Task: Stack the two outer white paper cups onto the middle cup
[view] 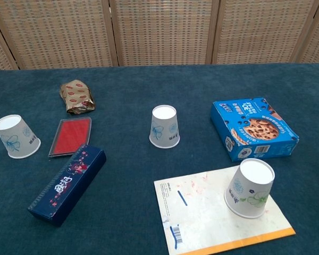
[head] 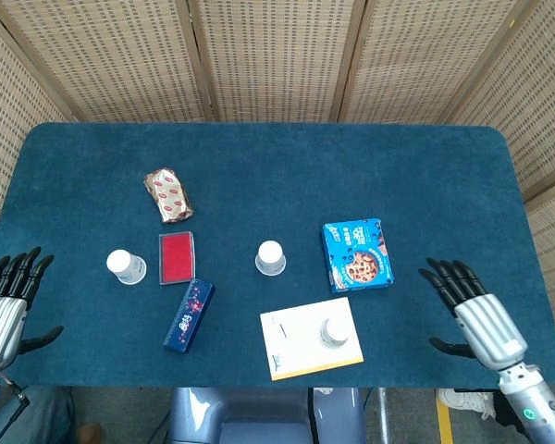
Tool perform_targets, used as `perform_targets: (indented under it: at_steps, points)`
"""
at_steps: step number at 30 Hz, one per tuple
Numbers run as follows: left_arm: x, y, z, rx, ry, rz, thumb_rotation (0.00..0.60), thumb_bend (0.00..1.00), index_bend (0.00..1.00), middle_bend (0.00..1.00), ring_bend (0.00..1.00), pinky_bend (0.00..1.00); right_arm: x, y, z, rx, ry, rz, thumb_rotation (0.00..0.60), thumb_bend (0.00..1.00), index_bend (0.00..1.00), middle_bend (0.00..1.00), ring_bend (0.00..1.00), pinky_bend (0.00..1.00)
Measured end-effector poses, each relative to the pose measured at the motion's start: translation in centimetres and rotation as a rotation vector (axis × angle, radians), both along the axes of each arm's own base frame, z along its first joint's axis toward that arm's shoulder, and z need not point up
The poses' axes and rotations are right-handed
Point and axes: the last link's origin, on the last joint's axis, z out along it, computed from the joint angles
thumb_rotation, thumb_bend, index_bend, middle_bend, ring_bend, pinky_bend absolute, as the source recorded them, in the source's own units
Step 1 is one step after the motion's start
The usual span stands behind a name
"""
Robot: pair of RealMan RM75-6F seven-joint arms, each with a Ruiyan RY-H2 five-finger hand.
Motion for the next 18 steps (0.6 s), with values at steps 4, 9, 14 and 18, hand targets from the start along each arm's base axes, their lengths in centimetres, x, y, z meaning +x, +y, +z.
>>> perform_targets:
  at_steps: [4, 9, 14, 18]
  points:
    - [0.0, 0.2, -0.1, -0.004, 0.004, 0.004, 0.6, 0.0, 0.0, 0.0, 0.0, 0.0, 2.2, -1.7, -2.2, 0.14, -0.002, 0.032, 0.6, 0.08, 0.25, 0.25, 0.19, 0.24]
    - [-0.2, 0.5, -0.4, -0.015, 0.008, 0.018, 0.6, 0.0, 0.0, 0.0, 0.0, 0.0, 4.4, -3.4, -5.6, 0.268, 0.023, 0.046, 0.6, 0.18, 0.28, 0.29, 0.23, 0.28]
    - [-0.4, 0.8, -0.5, -0.024, 0.009, 0.029, 0.6, 0.0, 0.0, 0.0, 0.0, 0.0, 5.9, -4.2, -8.4, 0.321, 0.044, 0.054, 0.6, 0.22, 0.3, 0.31, 0.25, 0.3]
    - [-0.3, 0.8, -0.6, -0.029, 0.01, 0.028, 0.6, 0.0, 0.0, 0.0, 0.0, 0.0, 6.6, -4.5, -10.2, 0.338, 0.066, 0.062, 0.6, 0.24, 0.31, 0.33, 0.26, 0.32]
